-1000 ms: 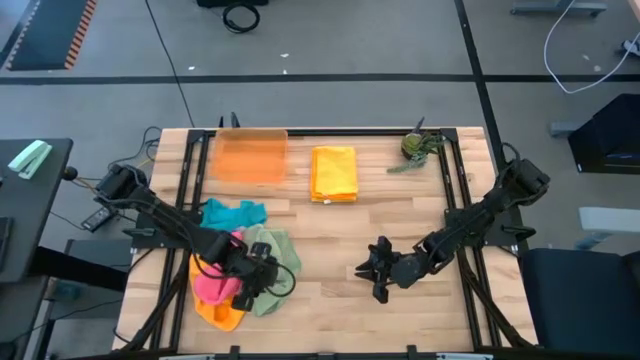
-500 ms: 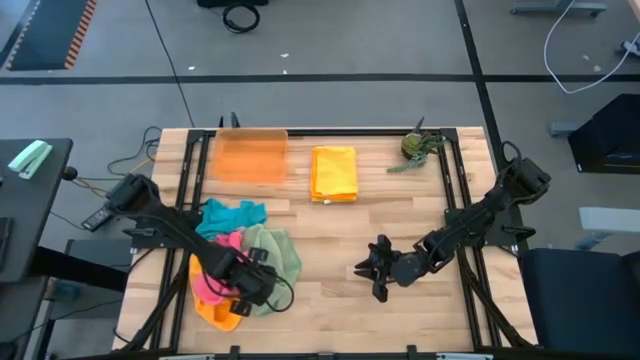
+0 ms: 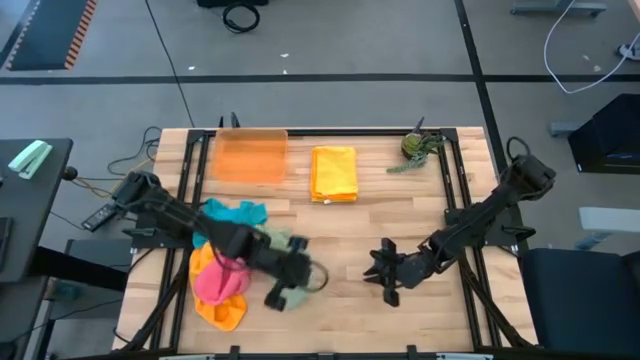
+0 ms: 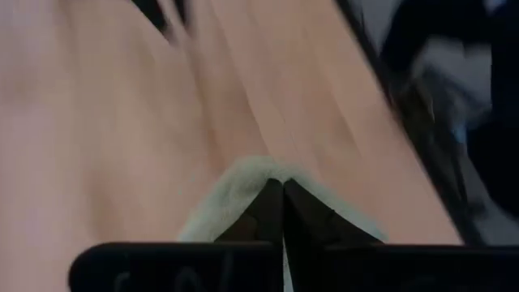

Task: Fold microfiber towels
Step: Fold the light green towel

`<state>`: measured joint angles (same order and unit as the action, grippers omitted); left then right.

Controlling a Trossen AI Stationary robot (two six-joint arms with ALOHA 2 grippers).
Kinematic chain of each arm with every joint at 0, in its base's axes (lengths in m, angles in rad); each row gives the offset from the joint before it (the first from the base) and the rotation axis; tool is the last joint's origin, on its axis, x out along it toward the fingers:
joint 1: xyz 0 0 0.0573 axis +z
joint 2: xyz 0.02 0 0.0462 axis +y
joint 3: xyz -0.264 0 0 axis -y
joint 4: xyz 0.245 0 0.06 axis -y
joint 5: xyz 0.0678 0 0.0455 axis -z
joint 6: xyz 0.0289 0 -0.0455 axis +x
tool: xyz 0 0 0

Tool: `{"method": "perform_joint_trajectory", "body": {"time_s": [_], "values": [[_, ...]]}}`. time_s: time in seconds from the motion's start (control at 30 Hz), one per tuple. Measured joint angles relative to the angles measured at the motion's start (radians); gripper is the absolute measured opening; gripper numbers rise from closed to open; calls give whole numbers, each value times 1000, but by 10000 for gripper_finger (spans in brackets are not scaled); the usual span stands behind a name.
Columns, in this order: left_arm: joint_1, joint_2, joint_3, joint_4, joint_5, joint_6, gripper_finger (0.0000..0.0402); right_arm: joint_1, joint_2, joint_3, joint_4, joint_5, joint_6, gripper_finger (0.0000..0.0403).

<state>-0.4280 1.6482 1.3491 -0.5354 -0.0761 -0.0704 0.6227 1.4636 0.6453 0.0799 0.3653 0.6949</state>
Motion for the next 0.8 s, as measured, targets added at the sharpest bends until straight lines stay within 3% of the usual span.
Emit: {"method": "perform_joint_trajectory", "body": {"time_s": [0.1, 0.27, 0.47, 0.67, 0.8], "values": [[73, 0, 105, 63, -4, 63, 5, 51, -76, 0, -135, 20, 48, 82], [174, 3, 220, 173, -4, 109, 5, 173, -234, 0, -428, 152, 221, 82], [218, 3, 274, 43, -3, 62, 5, 287, -396, 0, -575, 248, 386, 82], [180, 5, 109, -81, 29, -92, 5, 323, -431, 0, -579, 290, 380, 82], [119, 4, -79, -43, 42, -193, 4, 321, -375, 0, -577, 354, 420, 82]]}}
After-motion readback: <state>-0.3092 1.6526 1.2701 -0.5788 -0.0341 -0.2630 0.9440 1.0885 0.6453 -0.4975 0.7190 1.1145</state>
